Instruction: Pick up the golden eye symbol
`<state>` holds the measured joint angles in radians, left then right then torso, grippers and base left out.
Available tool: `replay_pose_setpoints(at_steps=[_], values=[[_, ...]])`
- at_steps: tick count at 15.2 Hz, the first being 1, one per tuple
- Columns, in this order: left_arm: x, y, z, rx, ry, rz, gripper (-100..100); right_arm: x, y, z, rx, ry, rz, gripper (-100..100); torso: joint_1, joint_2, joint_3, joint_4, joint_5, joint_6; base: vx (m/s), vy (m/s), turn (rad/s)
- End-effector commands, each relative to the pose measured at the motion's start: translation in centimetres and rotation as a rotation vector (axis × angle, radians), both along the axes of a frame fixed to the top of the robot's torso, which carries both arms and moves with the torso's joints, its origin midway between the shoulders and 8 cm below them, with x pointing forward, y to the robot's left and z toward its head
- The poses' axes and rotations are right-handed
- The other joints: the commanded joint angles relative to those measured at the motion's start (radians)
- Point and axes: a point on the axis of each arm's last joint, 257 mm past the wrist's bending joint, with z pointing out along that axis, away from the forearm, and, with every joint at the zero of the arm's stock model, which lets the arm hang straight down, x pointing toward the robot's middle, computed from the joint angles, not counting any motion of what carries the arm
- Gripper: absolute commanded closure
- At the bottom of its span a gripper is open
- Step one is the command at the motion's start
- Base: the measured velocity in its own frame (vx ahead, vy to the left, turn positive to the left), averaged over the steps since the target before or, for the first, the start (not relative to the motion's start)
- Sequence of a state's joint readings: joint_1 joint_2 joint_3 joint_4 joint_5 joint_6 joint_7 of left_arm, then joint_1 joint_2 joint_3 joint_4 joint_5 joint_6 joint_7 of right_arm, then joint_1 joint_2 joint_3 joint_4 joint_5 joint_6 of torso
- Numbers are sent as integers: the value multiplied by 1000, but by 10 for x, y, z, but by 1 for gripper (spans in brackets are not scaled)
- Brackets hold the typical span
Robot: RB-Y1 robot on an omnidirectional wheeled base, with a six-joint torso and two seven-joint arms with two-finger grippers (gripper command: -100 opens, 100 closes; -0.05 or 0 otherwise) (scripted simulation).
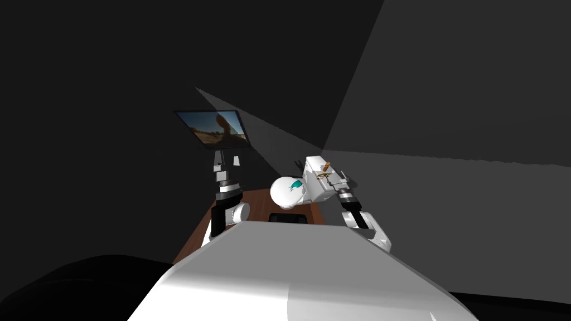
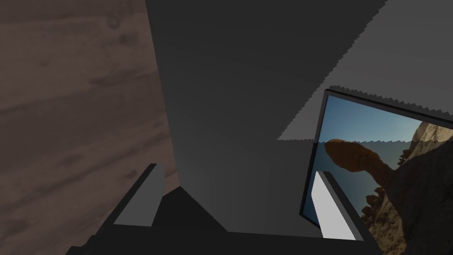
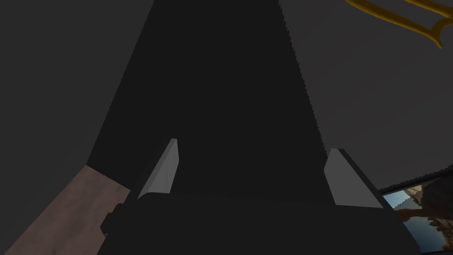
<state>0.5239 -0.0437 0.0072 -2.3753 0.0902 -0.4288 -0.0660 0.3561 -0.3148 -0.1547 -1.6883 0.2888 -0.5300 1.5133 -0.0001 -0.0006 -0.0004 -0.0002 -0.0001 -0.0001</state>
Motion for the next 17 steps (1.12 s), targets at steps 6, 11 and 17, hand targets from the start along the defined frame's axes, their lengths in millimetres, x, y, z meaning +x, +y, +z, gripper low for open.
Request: replay_pose_setpoints(at_steps=[6, 11, 17], values=[[0, 0, 0, 0, 0, 0, 0, 2, -8, -17, -147, 17, -53, -100, 0, 0, 0, 0, 0, 0, 5, -2, 30], [0, 0, 0, 0, 0, 0, 0, 4, -16, -36, -259, 42, -96, -100, 0, 0, 0, 0, 0, 0, 5, -1, 29], [0, 0, 0, 0, 0, 0, 0, 5, -22, -54, -379, 67, -135, -100, 0, 0, 0, 0, 0, 0, 6, -2, 35]])
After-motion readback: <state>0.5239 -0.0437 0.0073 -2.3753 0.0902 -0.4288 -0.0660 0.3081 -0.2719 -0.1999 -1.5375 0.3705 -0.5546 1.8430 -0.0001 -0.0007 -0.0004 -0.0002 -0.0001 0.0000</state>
